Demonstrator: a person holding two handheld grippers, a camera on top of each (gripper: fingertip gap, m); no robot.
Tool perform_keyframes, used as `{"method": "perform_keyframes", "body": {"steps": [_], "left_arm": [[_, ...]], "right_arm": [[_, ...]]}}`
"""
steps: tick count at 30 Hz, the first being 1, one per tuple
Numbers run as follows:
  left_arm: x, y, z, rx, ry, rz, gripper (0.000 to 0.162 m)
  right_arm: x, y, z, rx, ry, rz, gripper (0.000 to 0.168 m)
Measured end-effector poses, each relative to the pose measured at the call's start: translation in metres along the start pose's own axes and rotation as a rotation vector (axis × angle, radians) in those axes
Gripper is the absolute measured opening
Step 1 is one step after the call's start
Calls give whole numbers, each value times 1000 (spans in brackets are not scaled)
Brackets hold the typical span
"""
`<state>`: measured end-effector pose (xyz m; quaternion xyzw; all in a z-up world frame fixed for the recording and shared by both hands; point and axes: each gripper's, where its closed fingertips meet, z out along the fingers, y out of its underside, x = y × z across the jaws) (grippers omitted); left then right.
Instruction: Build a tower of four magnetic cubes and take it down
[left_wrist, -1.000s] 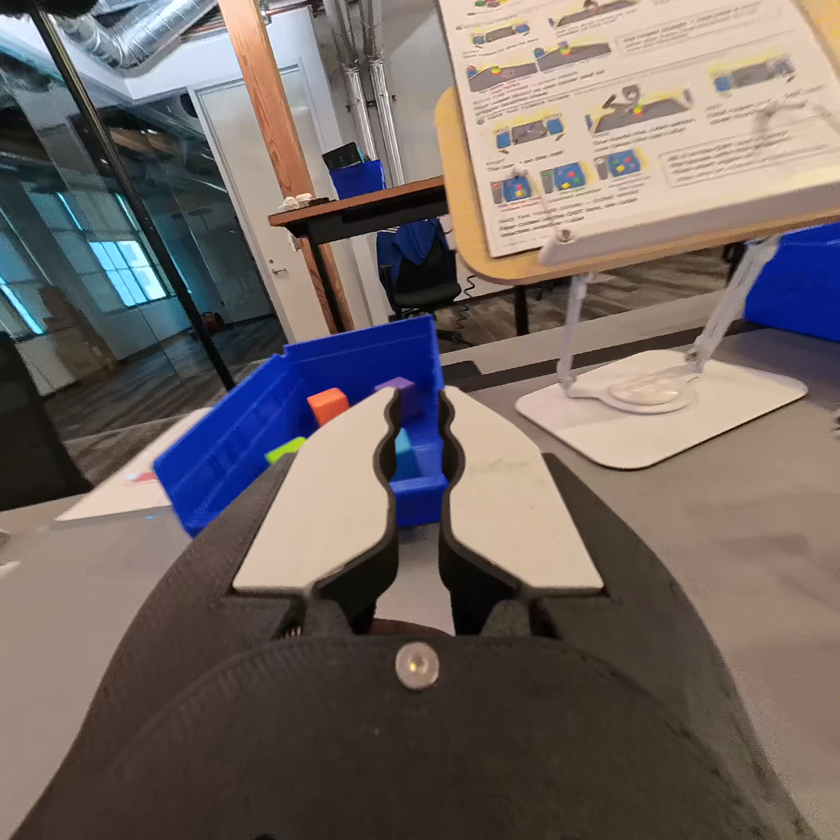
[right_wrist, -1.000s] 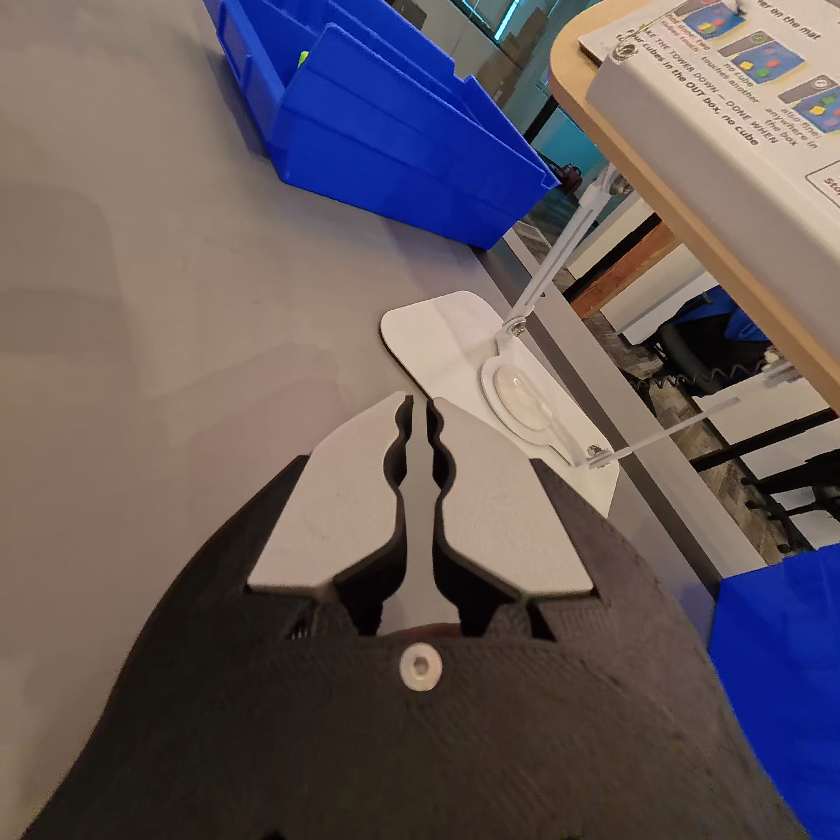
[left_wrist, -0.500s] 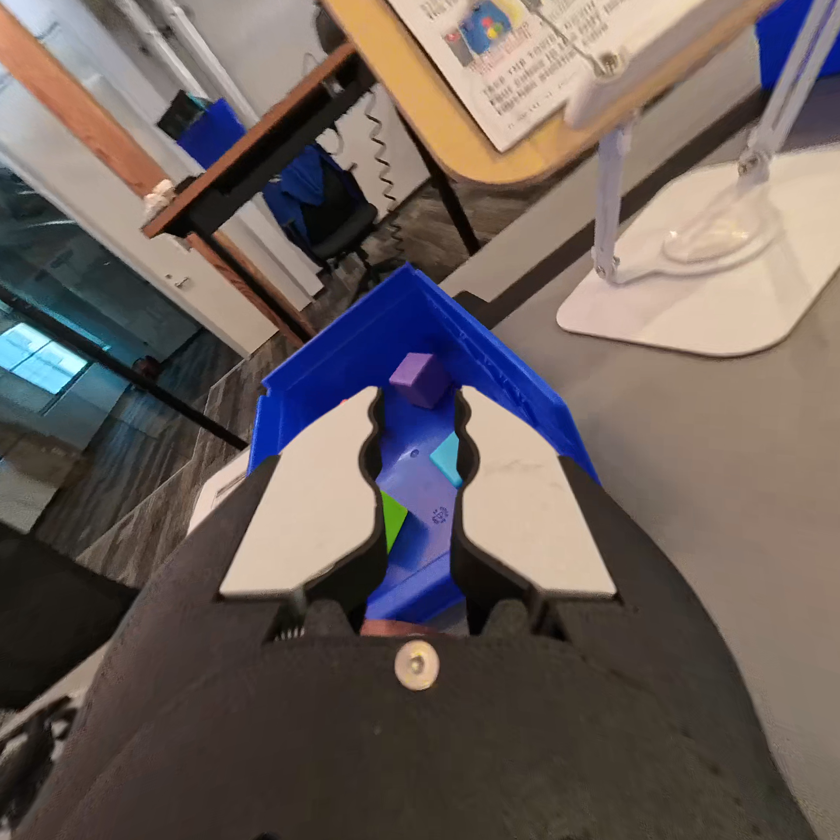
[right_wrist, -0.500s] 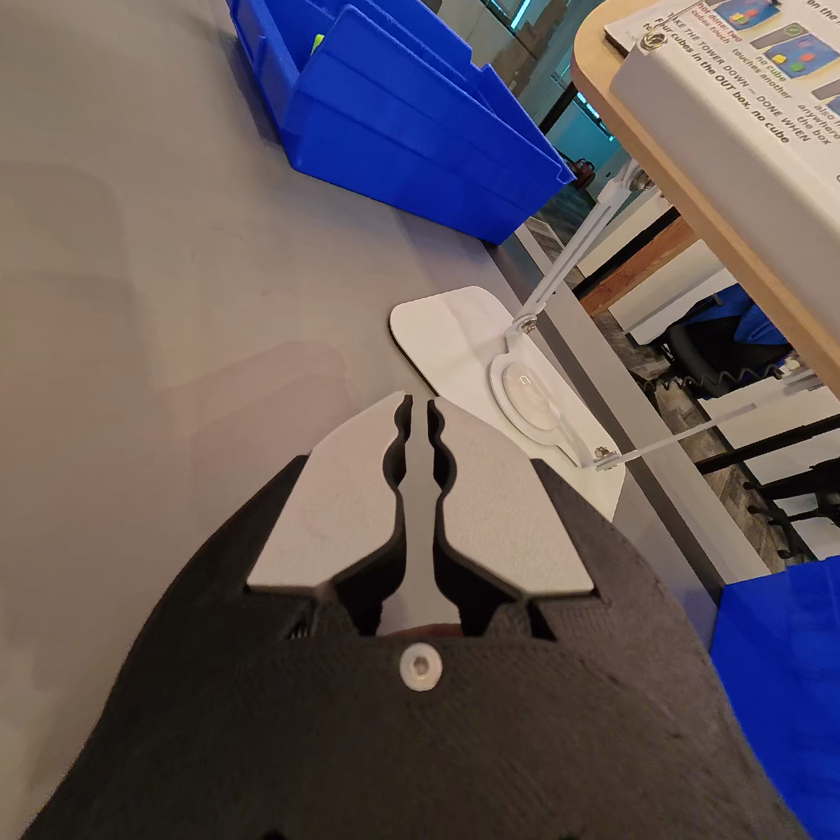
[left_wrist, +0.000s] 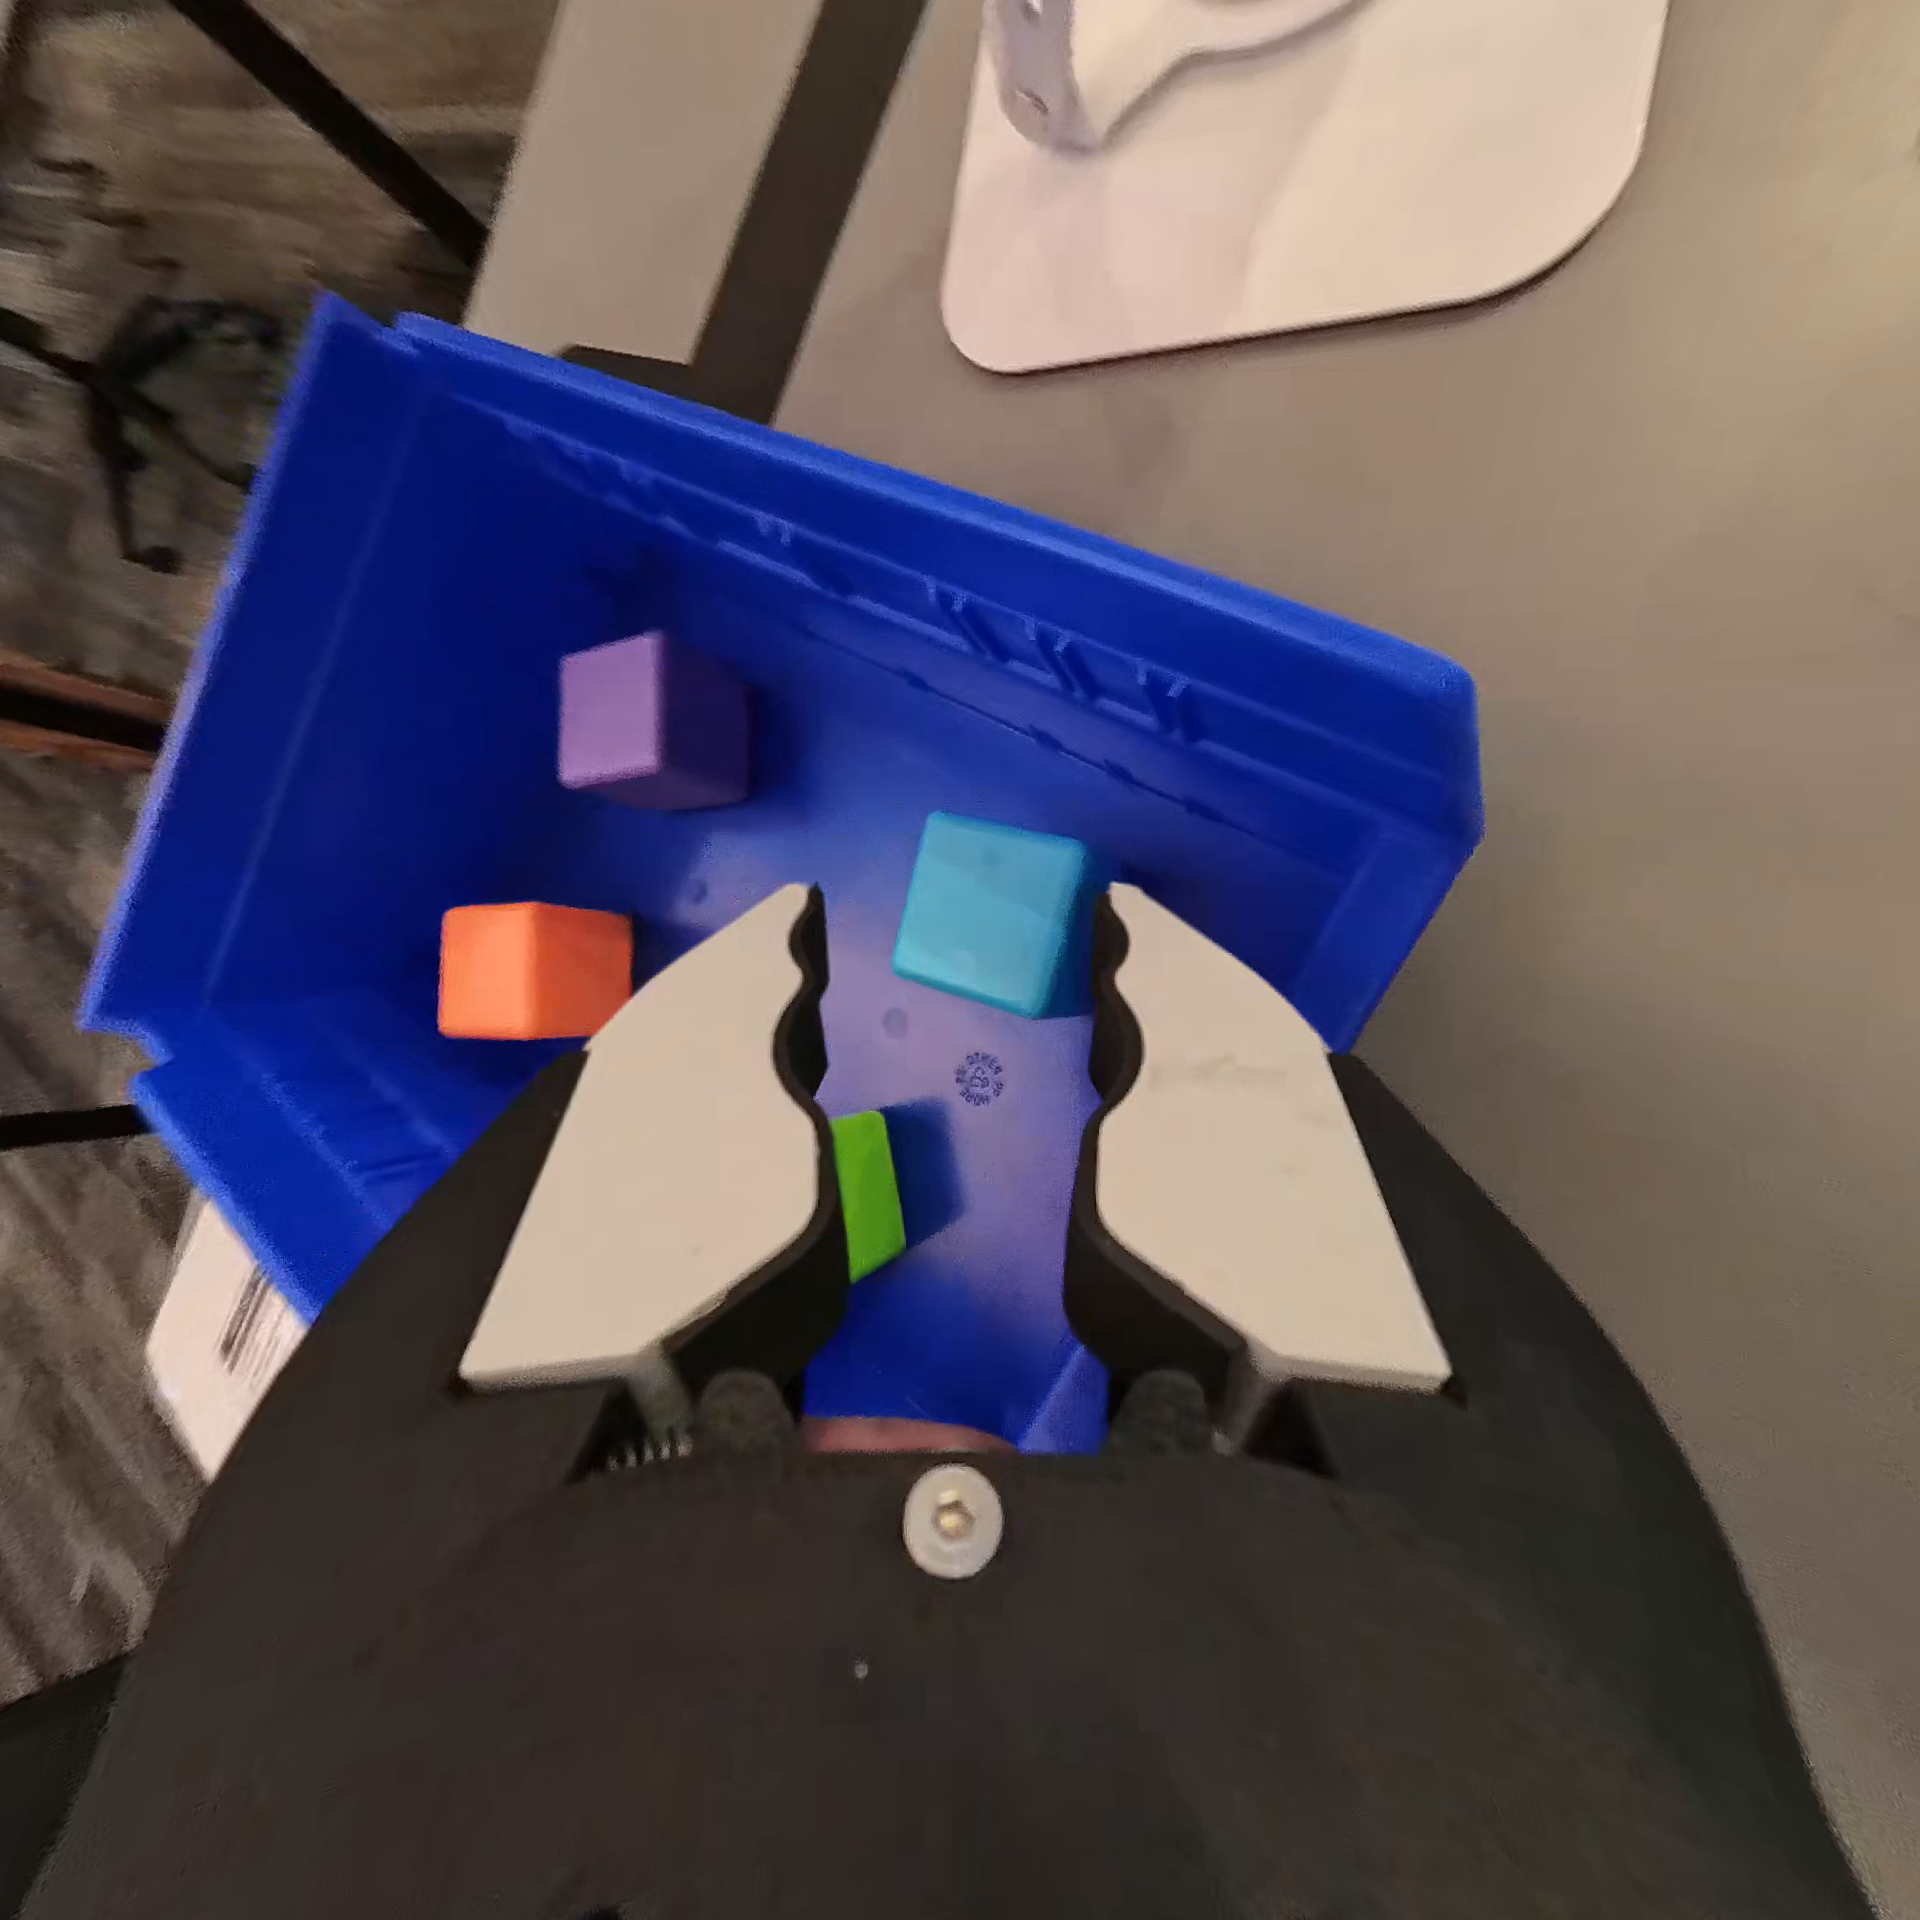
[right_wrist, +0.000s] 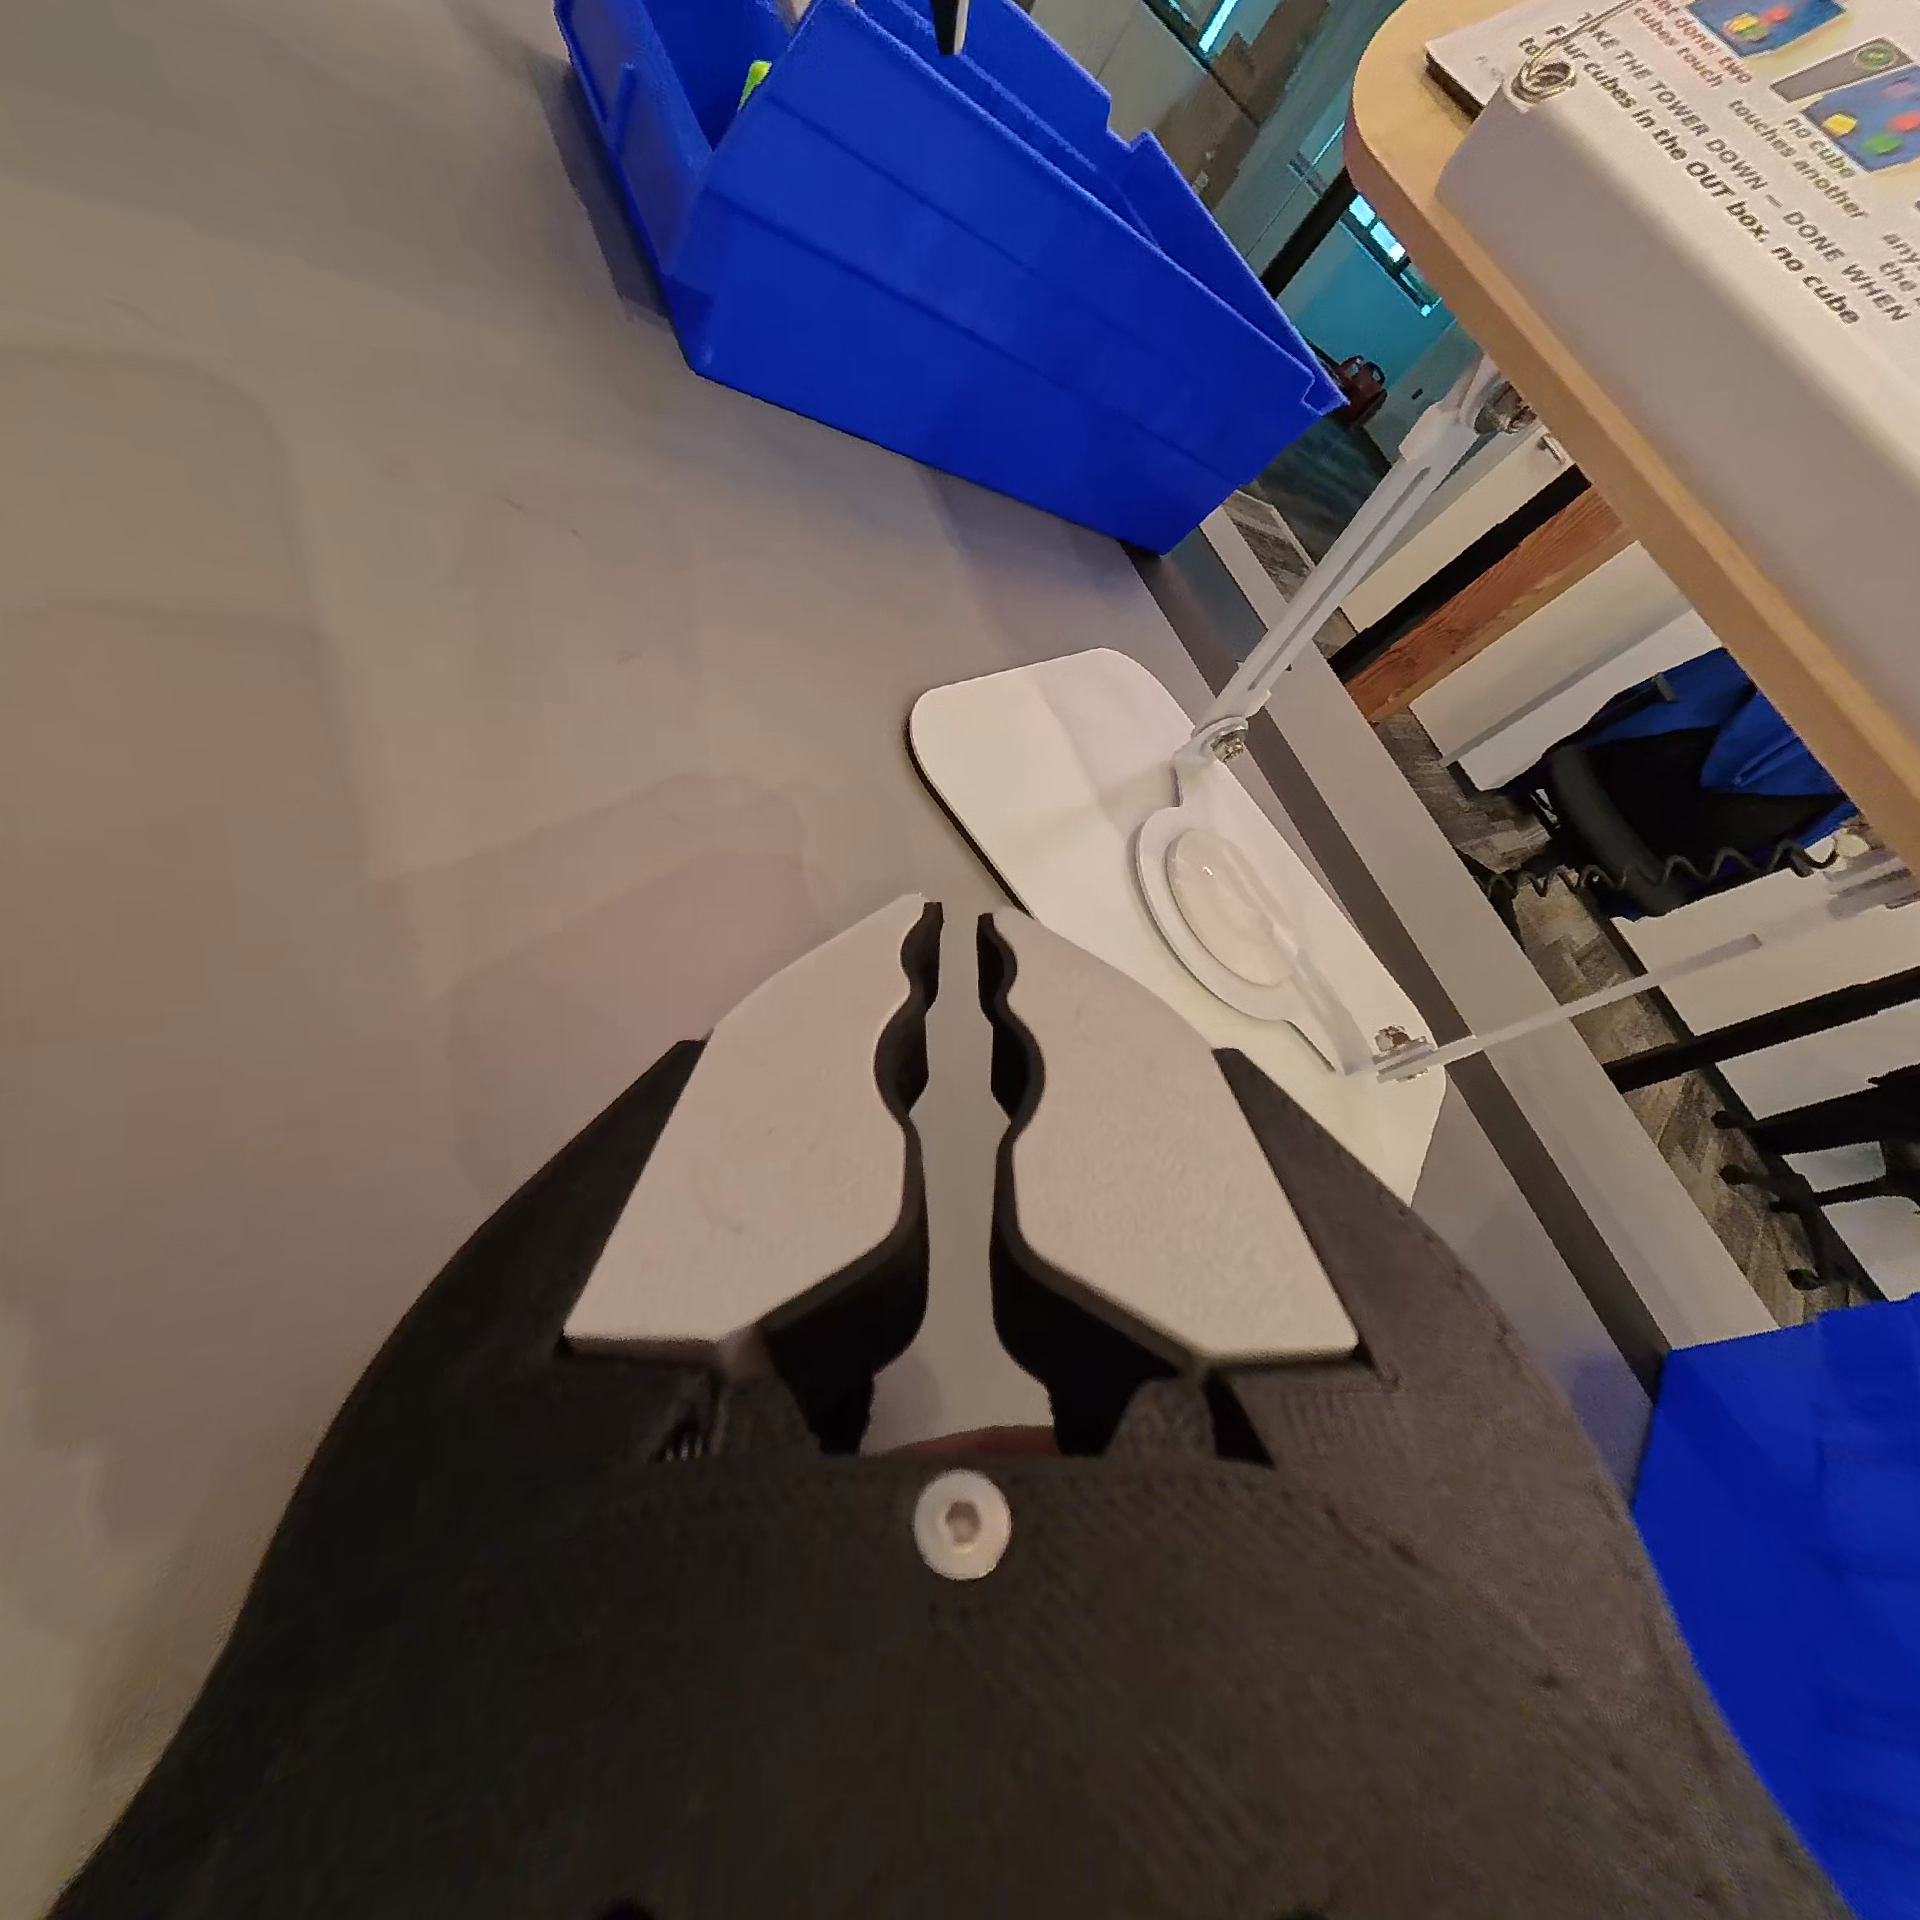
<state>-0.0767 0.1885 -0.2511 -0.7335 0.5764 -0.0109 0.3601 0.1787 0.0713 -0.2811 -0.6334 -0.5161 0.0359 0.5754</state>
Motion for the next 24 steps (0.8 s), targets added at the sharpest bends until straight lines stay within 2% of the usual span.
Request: {"method": "perform_keyframes", "body": {"steps": [8, 14, 16, 19, 24], "left_arm": [[-2, 20, 33, -200, 181, 83, 57], [13, 40, 56, -349, 325, 109, 60], [16, 43, 61, -374, 339, 125, 51], [17, 42, 62, -365, 354, 123, 50], [-1, 38, 46, -332, 259, 101, 50]], "right_arm": [[0, 1, 0, -3, -5, -1, 7], [0, 1, -1, -1, -8, 1, 7], [0, 1, -1, 1, -9, 1, 7], [0, 1, -1, 1, -8, -1, 7], [2, 2, -2, 1, -6, 5, 7]]}}
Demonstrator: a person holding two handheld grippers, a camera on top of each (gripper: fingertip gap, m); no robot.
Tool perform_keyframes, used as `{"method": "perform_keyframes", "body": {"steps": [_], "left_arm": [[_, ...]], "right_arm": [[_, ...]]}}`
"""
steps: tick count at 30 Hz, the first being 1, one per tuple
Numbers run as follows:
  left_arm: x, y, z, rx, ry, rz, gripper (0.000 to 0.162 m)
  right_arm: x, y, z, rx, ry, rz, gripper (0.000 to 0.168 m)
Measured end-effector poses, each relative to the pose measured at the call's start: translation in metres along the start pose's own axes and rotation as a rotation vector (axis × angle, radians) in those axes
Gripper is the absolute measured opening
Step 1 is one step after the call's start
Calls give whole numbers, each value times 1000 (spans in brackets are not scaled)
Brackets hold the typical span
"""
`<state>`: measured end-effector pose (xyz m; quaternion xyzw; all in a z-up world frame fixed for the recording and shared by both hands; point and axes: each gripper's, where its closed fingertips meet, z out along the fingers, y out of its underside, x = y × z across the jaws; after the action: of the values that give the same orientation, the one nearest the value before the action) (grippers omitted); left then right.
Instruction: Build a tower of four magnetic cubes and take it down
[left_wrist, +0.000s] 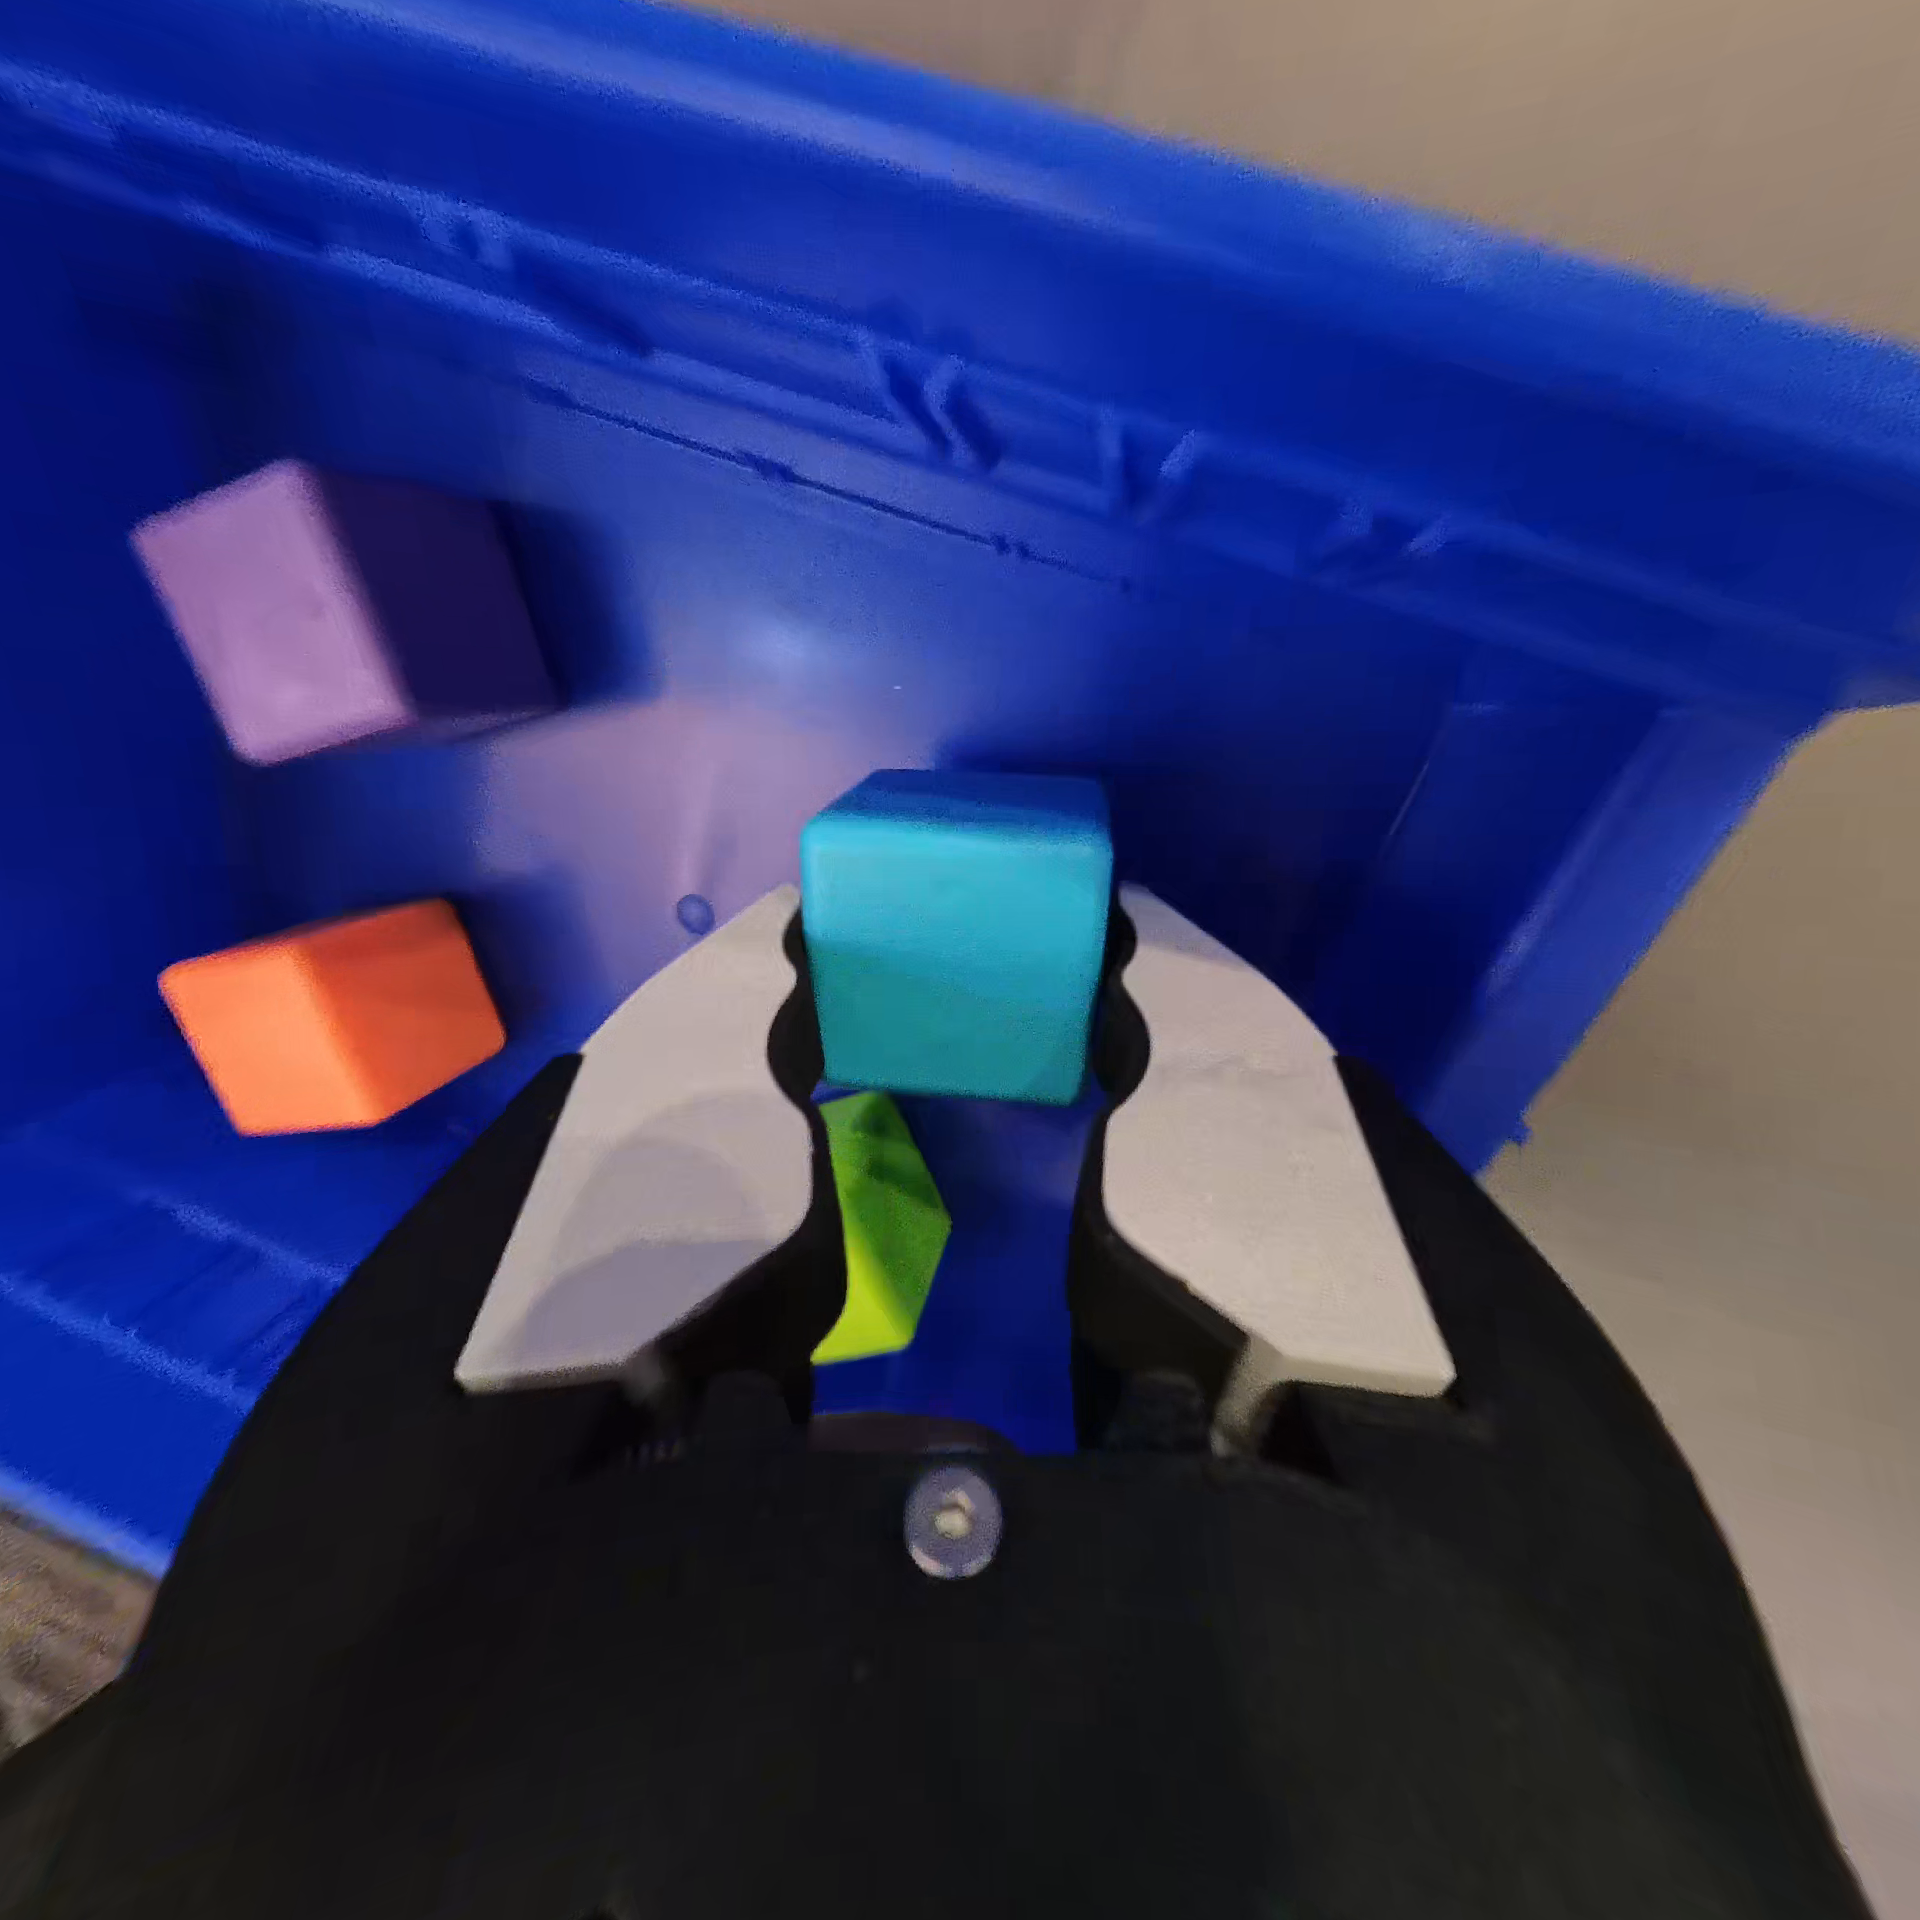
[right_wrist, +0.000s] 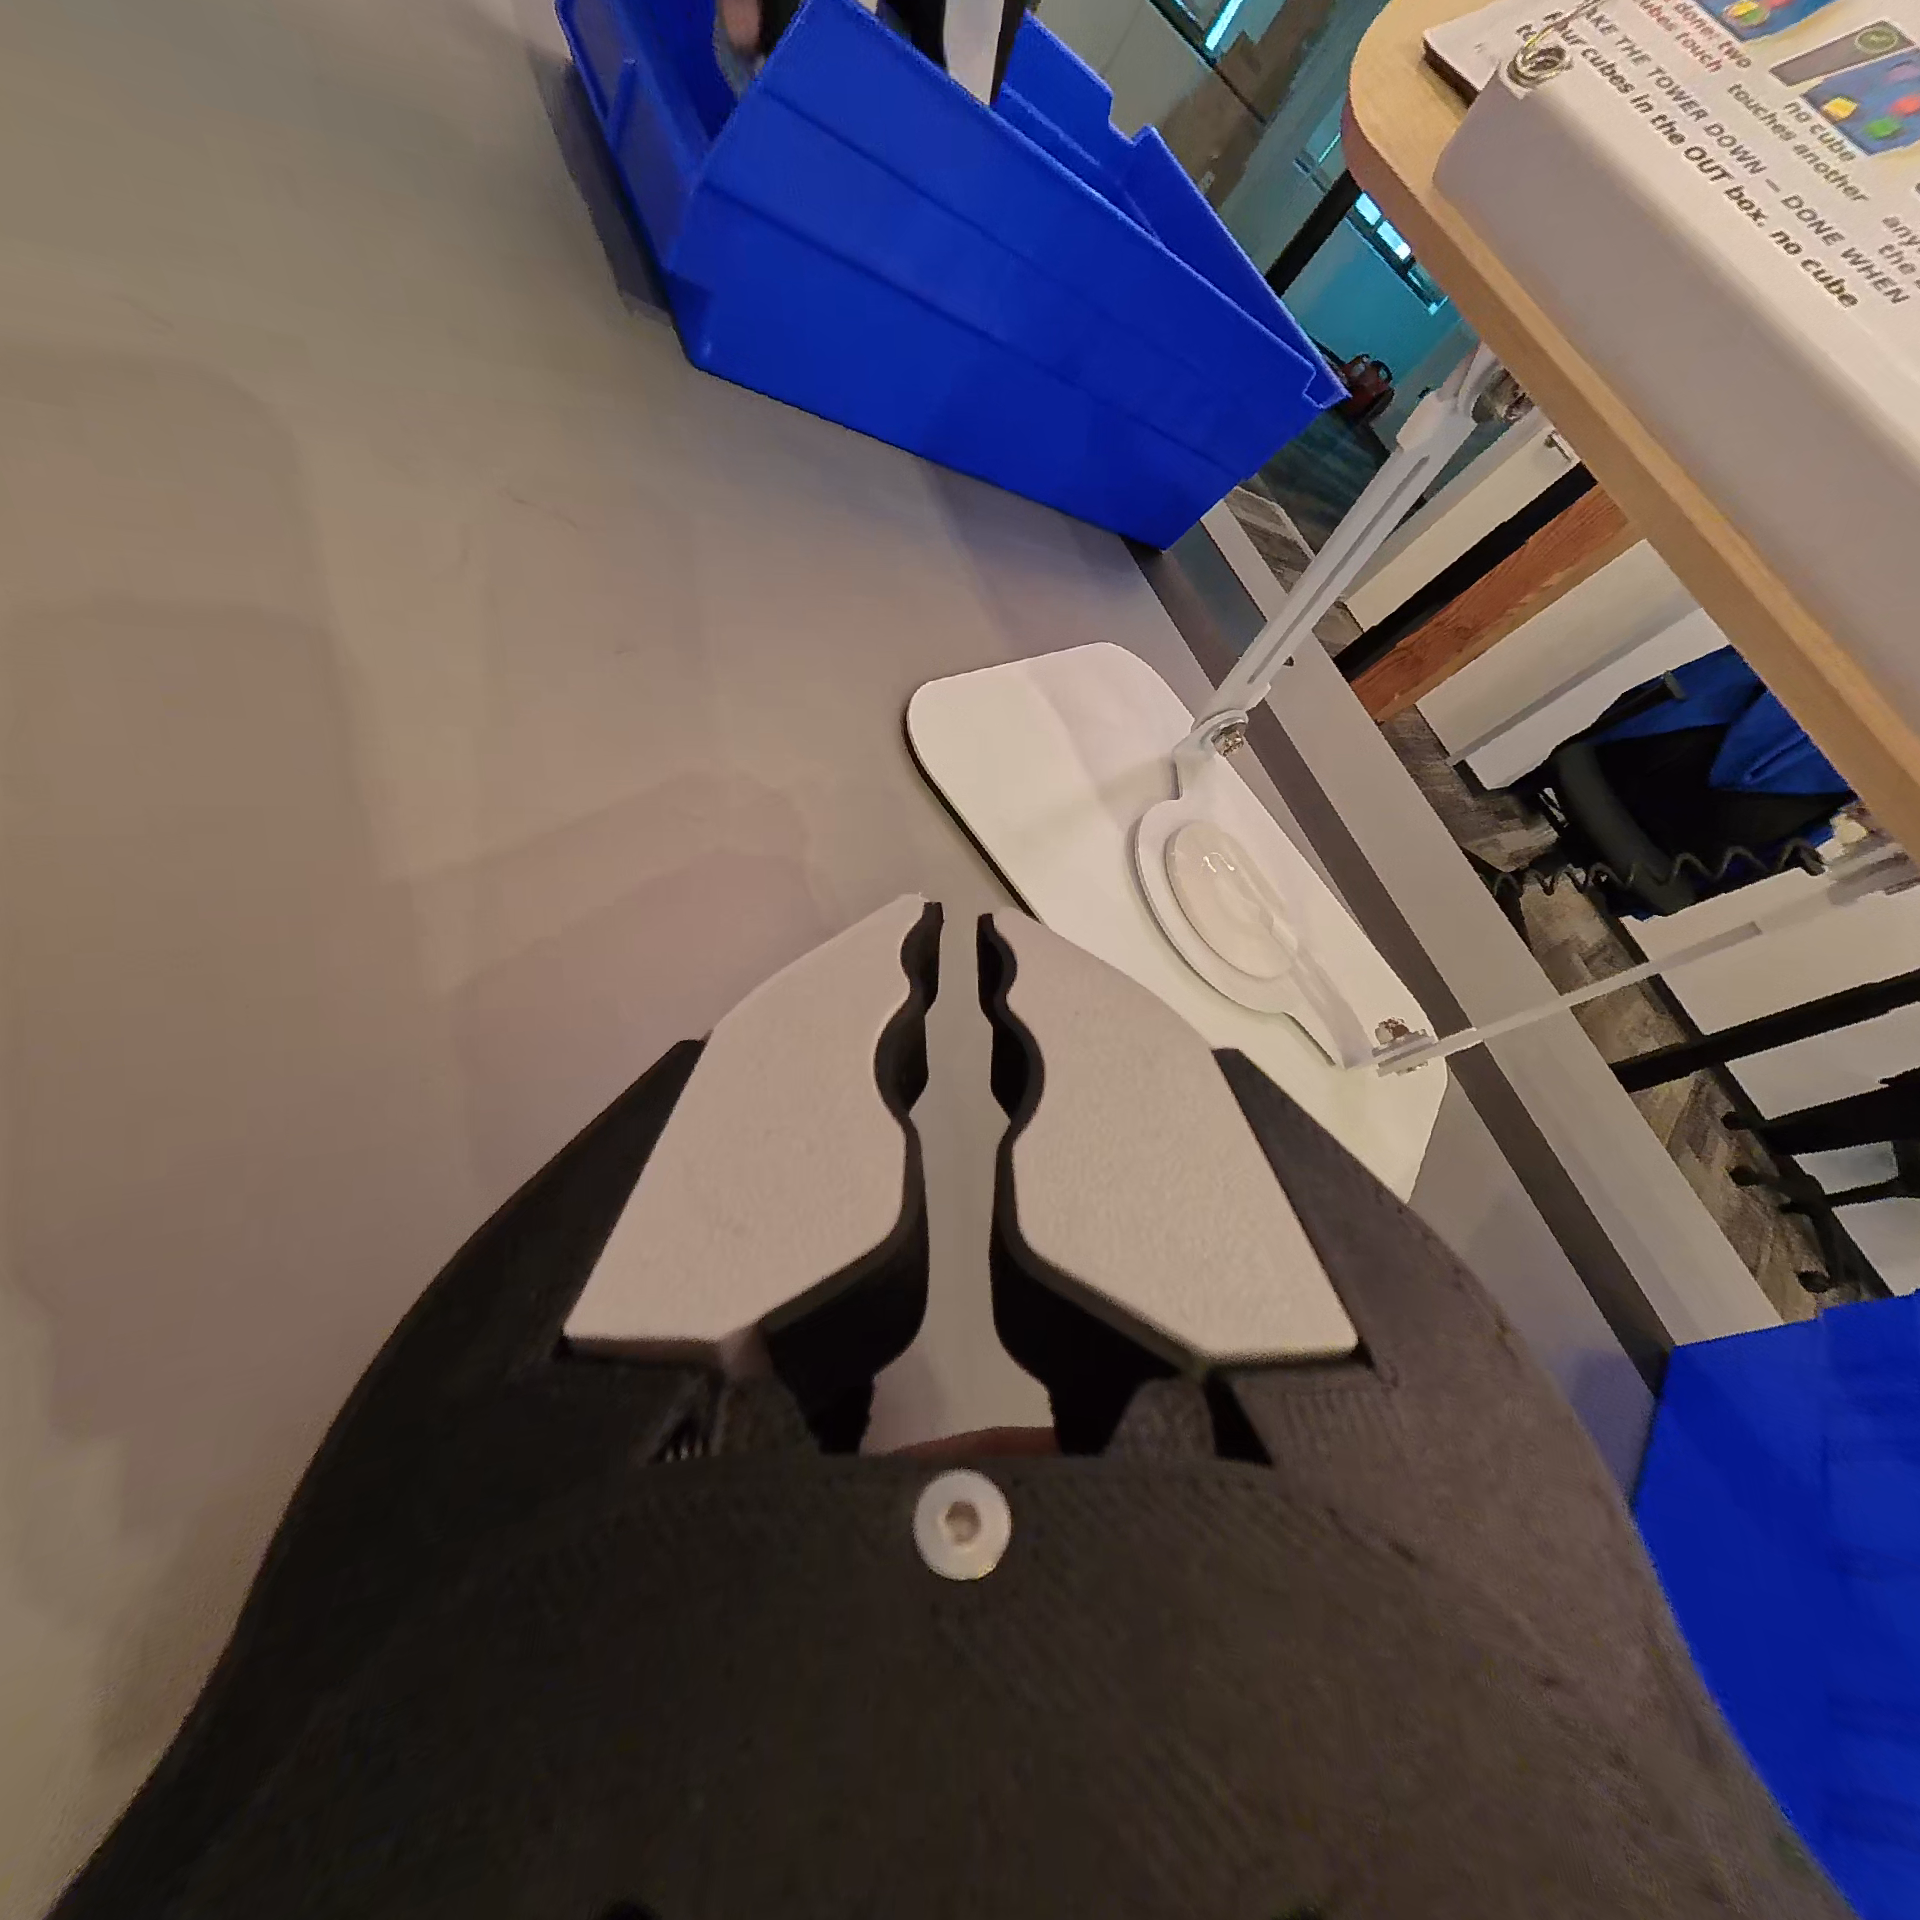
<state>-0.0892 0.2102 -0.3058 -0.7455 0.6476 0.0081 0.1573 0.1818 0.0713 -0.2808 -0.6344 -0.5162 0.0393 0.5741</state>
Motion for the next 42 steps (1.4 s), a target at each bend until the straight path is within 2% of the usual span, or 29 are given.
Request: {"method": "perform_keyframes", "body": {"steps": [3, 6, 9, 12, 19, 26, 33, 42], "left_arm": [[-5, -3, -38, 63, -54, -39, 50], [10, -15, -80, 100, -74, -23, 50], [46, -48, -111, 161, -42, 64, 50], [90, -85, -119, 161, -8, 205, 50], [177, -164, -84, 167, 104, 494, 50], [231, -210, -51, 183, 214, 644, 50], [261, -234, -31, 192, 256, 757, 50], [285, -226, 12, 119, 310, 815, 50]], "right_arm": [[2, 0, -1, 4, 1, 12, 6], [5, 2, -2, 1, 1, 24, 6], [11, 5, -4, 7, -1, 53, 5], [23, 12, -7, 7, 9, 96, 0], [47, 25, -13, 7, 16, 198, 0], [54, 30, -14, 5, 14, 227, 0], [52, 30, -13, -1, 8, 213, 0], [50, 30, -13, -5, 5, 201, 0]]}}
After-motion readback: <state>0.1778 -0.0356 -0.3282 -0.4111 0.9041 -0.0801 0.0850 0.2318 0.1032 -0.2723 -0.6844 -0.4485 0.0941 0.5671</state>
